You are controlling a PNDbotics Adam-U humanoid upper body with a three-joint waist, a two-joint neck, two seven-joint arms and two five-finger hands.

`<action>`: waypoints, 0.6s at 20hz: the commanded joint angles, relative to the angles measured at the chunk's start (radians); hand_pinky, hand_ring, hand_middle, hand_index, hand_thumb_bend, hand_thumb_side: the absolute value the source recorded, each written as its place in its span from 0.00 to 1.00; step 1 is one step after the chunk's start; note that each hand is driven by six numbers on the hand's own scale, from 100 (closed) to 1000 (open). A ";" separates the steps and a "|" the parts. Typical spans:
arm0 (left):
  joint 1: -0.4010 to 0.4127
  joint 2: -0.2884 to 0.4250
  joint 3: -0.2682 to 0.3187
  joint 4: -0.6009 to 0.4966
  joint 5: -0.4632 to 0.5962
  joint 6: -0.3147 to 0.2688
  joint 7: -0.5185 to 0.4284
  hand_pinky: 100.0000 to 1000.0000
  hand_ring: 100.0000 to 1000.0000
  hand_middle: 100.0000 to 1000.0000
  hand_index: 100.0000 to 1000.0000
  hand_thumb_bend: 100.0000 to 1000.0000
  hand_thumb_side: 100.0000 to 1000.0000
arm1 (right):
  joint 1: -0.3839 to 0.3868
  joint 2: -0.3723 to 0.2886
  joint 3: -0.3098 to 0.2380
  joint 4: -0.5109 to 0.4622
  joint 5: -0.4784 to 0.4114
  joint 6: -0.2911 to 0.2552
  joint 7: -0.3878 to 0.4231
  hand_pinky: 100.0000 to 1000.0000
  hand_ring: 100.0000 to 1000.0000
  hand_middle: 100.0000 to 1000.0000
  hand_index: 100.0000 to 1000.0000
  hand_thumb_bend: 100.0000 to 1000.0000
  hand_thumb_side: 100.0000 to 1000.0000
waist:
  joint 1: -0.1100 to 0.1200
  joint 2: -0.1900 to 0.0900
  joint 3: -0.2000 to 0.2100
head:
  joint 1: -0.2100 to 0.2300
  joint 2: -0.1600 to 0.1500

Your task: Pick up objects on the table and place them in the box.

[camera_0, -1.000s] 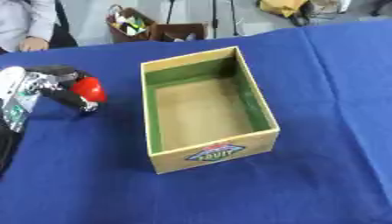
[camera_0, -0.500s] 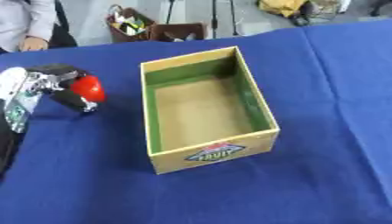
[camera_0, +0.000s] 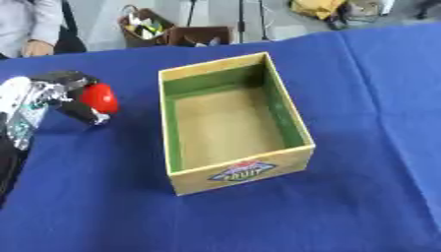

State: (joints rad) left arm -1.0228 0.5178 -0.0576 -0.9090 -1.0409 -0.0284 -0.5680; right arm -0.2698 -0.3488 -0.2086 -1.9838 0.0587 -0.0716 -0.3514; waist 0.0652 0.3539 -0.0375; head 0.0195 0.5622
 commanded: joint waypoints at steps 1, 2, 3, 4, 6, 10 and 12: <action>-0.031 0.027 0.014 -0.032 0.009 0.005 -0.006 0.00 0.17 0.25 0.49 0.00 0.41 | -0.007 -0.014 -0.006 -0.016 -0.002 0.000 -0.006 0.70 0.69 0.55 0.71 0.00 0.79 | -0.005 -0.031 0.002 | 0.000 0.007; -0.033 0.029 0.014 -0.041 0.009 0.005 -0.010 0.00 0.17 0.25 0.49 0.00 0.40 | -0.007 -0.014 -0.006 -0.016 -0.003 0.000 -0.007 0.70 0.69 0.55 0.71 0.00 0.79 | -0.006 -0.034 0.004 | 0.000 0.008; -0.036 0.032 0.014 -0.052 0.007 0.004 -0.013 0.00 0.17 0.25 0.49 0.00 0.40 | -0.007 -0.014 -0.007 -0.016 -0.004 0.000 -0.008 0.70 0.69 0.55 0.71 0.00 0.79 | -0.007 -0.036 0.005 | -0.001 0.010; -0.039 0.033 0.013 -0.062 0.006 0.004 -0.017 0.00 0.16 0.25 0.49 0.00 0.40 | -0.007 -0.014 -0.007 -0.016 -0.005 -0.001 -0.010 0.70 0.69 0.55 0.71 0.00 0.79 | -0.007 -0.039 0.006 | -0.001 0.011; -0.044 0.036 0.015 -0.084 0.004 0.007 -0.025 0.00 0.16 0.24 0.49 0.00 0.39 | -0.007 -0.014 -0.007 -0.016 -0.007 -0.001 -0.011 0.70 0.69 0.55 0.71 0.00 0.79 | -0.009 -0.046 0.008 | -0.004 0.015; -0.053 0.041 0.022 -0.135 0.000 0.018 -0.031 0.00 0.15 0.23 0.48 0.00 0.38 | -0.005 -0.014 -0.007 -0.016 -0.011 -0.002 -0.014 0.70 0.69 0.55 0.71 0.00 0.79 | -0.012 -0.058 0.012 | -0.012 0.024; -0.060 0.038 0.024 -0.181 -0.006 0.022 -0.026 0.00 0.15 0.23 0.48 0.00 0.36 | -0.004 -0.014 -0.008 -0.016 -0.013 -0.002 -0.015 0.70 0.69 0.55 0.71 0.00 0.79 | -0.015 -0.064 0.014 | -0.018 0.028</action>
State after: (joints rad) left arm -1.0564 0.5193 -0.0514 -1.0493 -1.0415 -0.0113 -0.5960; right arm -0.2681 -0.3487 -0.2089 -1.9838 0.0536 -0.0722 -0.3627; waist 0.0539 0.3137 -0.0236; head 0.0057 0.5832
